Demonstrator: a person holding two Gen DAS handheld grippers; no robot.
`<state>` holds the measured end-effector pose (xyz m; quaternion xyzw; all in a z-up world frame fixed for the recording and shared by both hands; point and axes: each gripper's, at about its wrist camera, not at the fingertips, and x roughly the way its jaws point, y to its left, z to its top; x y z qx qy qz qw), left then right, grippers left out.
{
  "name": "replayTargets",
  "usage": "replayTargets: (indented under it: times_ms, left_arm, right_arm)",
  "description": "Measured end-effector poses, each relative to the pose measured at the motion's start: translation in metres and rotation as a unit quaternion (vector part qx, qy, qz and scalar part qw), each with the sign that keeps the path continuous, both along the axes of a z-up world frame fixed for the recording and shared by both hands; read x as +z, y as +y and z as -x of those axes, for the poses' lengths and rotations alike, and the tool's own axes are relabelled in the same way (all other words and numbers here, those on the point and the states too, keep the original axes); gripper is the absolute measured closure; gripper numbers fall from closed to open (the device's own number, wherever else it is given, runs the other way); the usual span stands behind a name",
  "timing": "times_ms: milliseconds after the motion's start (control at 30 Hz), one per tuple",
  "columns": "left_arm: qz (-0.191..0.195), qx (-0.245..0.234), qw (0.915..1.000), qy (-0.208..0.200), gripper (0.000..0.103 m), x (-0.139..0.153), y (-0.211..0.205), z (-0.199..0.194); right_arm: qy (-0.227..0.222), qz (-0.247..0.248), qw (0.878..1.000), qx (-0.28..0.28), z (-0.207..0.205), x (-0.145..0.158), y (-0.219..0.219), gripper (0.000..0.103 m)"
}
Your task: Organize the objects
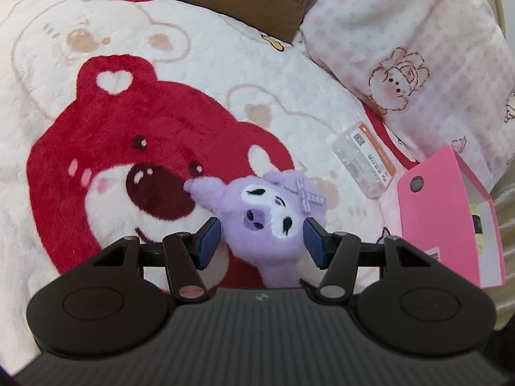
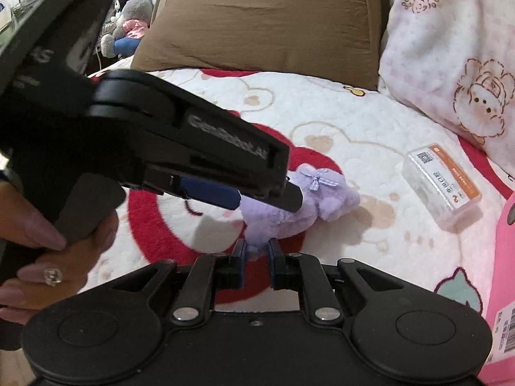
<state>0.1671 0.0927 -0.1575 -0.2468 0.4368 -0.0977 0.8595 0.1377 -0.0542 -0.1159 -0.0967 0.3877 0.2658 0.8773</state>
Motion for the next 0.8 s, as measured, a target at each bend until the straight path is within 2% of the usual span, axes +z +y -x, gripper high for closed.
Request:
replayTargets:
  times_ms: [133,267,367,433,467,500,567,633,667,800]
  left_arm:
    - [-0.013,-0.003,0.9999,0.005,0.048,0.002,-0.002,0.005]
    - [0.004,-0.001,1.0000,0.007,0.048,0.003,0.002,0.005]
    - [0.005,-0.005,0.9999,0.015,0.048,0.001,0.001,0.004]
    - [0.020,-0.002,0.9996,0.021,0.048,-0.003,0.003,0.003]
    - [0.024,-0.001,0.9994,0.024,0.048,-0.004,0.003,0.003]
    - [0.025,-0.001,0.9994,0.025,0.048,-0.004,0.003,0.003]
    - [0.017,0.003,0.9995,0.025,0.048,-0.004,0.003,0.003]
    - [0.008,0.007,0.9996,0.028,0.048,-0.005,0.003,0.002]
    - [0.008,0.008,0.9995,0.029,0.047,-0.006,0.003,0.002]
    - [0.036,0.014,0.9984,0.042,0.048,-0.011,0.009,0.000]
  right_arm:
    - [0.007,0.013,1.000,0.008,0.008,-0.003,0.007,0.088]
    - [-0.010,0.026,0.999,0.027,0.015,0.005,0.006,0.082]
    - [-0.027,0.036,0.999,0.026,0.017,0.013,-0.003,0.064]
    - [-0.039,0.039,0.998,0.024,0.015,0.017,-0.010,0.053]
    - [-0.044,0.043,0.998,0.023,0.012,0.017,-0.013,0.043]
    - [-0.047,0.045,0.998,0.024,0.010,0.017,-0.015,0.035]
    - [-0.047,0.046,0.997,0.032,0.002,0.016,-0.016,0.028]
    - [-0.039,0.048,0.997,0.048,-0.007,0.013,-0.016,0.014]
    - [-0.038,0.050,0.996,0.061,-0.011,0.011,-0.015,0.010]
    - [-0.039,0.061,0.994,0.081,-0.027,0.005,-0.010,0.010]
